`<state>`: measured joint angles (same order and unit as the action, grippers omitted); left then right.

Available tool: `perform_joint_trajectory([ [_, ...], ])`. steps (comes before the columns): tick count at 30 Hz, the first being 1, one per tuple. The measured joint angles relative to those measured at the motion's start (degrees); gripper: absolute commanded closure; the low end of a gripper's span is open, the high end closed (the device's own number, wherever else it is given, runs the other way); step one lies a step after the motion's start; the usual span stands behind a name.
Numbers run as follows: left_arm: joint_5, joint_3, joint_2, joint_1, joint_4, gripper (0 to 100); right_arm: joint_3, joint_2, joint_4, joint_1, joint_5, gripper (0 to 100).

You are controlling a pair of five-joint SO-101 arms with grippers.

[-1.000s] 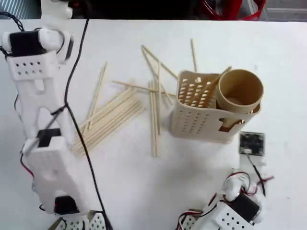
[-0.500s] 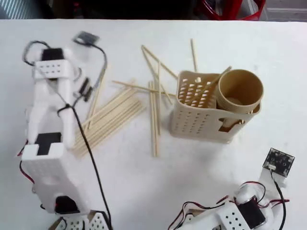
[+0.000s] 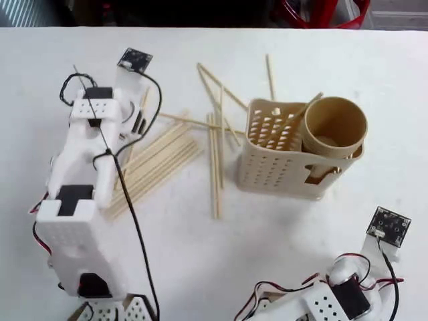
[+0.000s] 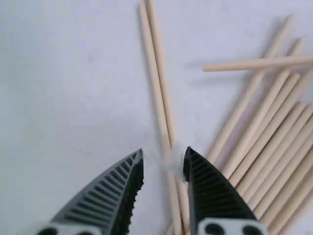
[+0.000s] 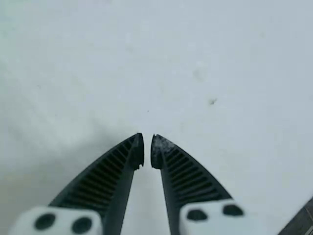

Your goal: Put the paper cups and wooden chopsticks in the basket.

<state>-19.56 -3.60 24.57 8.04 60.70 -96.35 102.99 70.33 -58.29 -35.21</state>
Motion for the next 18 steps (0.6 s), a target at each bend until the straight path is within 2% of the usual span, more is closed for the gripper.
perform_joint_trajectory([
  [5, 0.0, -0.4, 5.6, -0.9, -0.7, 85, 0.0, 0.0, 0.0, 0.0, 0.0, 96.1],
  [8, 0.1, -3.8, 9.8, -1.1, 0.1, 91, 0.0, 0.0, 0.0, 0.0, 0.0, 96.1],
  [11, 0.4, -9.5, 12.8, -1.2, 5.1, 97, 0.0, 0.0, 0.0, 0.0, 0.0, 96.1],
  [18, 0.6, -22.1, 20.0, -1.9, 15.4, 98, 0.0, 0.0, 0.0, 0.0, 0.0, 96.1],
])
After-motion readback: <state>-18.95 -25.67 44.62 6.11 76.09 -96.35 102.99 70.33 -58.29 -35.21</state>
